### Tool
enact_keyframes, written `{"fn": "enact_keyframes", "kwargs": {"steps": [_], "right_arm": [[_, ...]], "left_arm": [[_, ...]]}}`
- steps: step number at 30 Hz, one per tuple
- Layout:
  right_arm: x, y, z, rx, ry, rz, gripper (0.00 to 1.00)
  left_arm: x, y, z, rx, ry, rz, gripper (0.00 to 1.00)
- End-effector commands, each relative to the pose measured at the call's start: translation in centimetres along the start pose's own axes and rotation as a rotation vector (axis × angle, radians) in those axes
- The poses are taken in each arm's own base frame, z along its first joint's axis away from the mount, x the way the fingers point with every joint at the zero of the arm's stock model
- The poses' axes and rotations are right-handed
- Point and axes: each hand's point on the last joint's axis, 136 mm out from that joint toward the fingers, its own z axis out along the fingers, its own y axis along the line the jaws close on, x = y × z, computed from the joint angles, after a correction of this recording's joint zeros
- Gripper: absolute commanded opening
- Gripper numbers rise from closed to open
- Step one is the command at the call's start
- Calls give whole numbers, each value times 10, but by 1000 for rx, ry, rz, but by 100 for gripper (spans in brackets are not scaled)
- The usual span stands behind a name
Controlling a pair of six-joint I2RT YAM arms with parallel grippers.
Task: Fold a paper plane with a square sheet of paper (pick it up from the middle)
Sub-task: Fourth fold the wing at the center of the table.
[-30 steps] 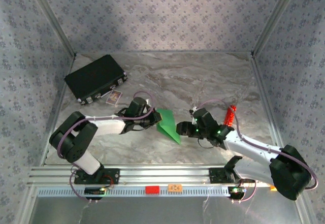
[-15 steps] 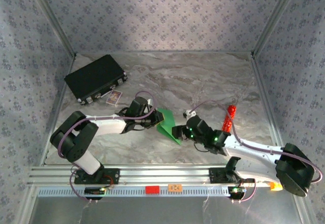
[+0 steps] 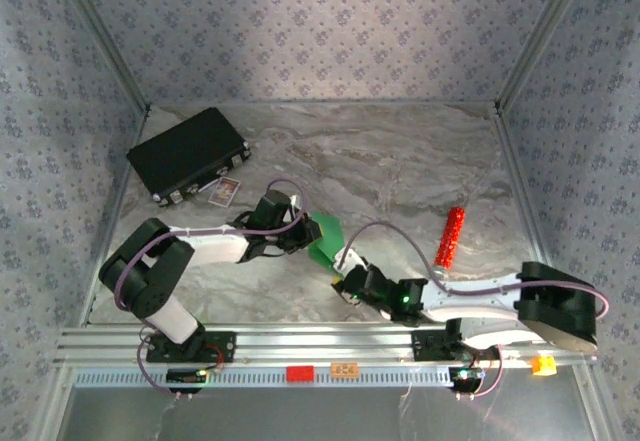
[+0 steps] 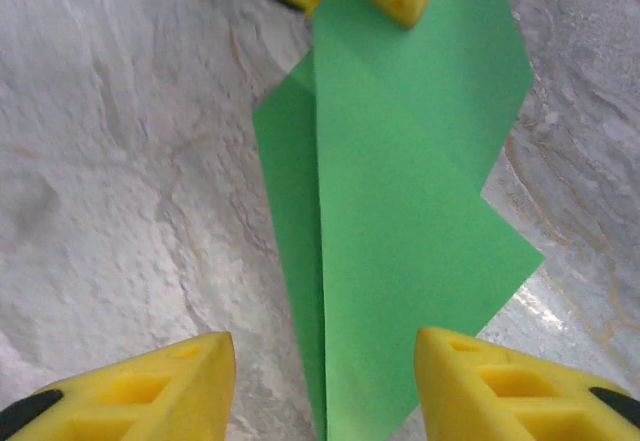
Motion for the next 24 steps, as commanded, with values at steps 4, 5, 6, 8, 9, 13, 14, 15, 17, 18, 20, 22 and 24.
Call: {"fn": "enact_keyframes", "kwargs": {"steps": [4,5,6,8,9,13,14,15,17,18,20,22,24], "right_arm": [[-15,-10,13,170,-15,-106,49],[-16,-10,15,178,-21,-106,49],[-16,-10,16,187,-23,-103,49],[-14,-10,17,191,-20,-98,48],[-12,-11,18,191,-16,-97,46],[-3,-12,21,195,12,-100,42],[-2,-13,22,196,16,-96,41],[-1,-13,23,197,19,-92,40],[-1,-13,24,195,18,-78,37],[-1,-12,24,187,17,-76,35],[-1,-11,25,187,15,-71,33],[-1,-11,26,185,13,-70,29],[-1,-11,26,185,14,-72,27]], "left_arm": [[-4,-9,1,23,7,5,7],[-4,-10,1,24,6,7,7],[-4,-10,1,24,6,7,7],[-4,-10,1,23,7,6,7],[-3,-9,1,23,8,7,7],[-3,-9,1,22,9,5,7],[-4,-9,1,23,8,6,7],[-4,-9,1,21,6,5,7],[-3,-8,2,19,10,4,7],[-3,-8,2,19,11,4,7],[-3,-8,2,18,10,4,7],[-3,-8,2,18,11,5,7],[-3,-9,2,18,11,6,7]]}}
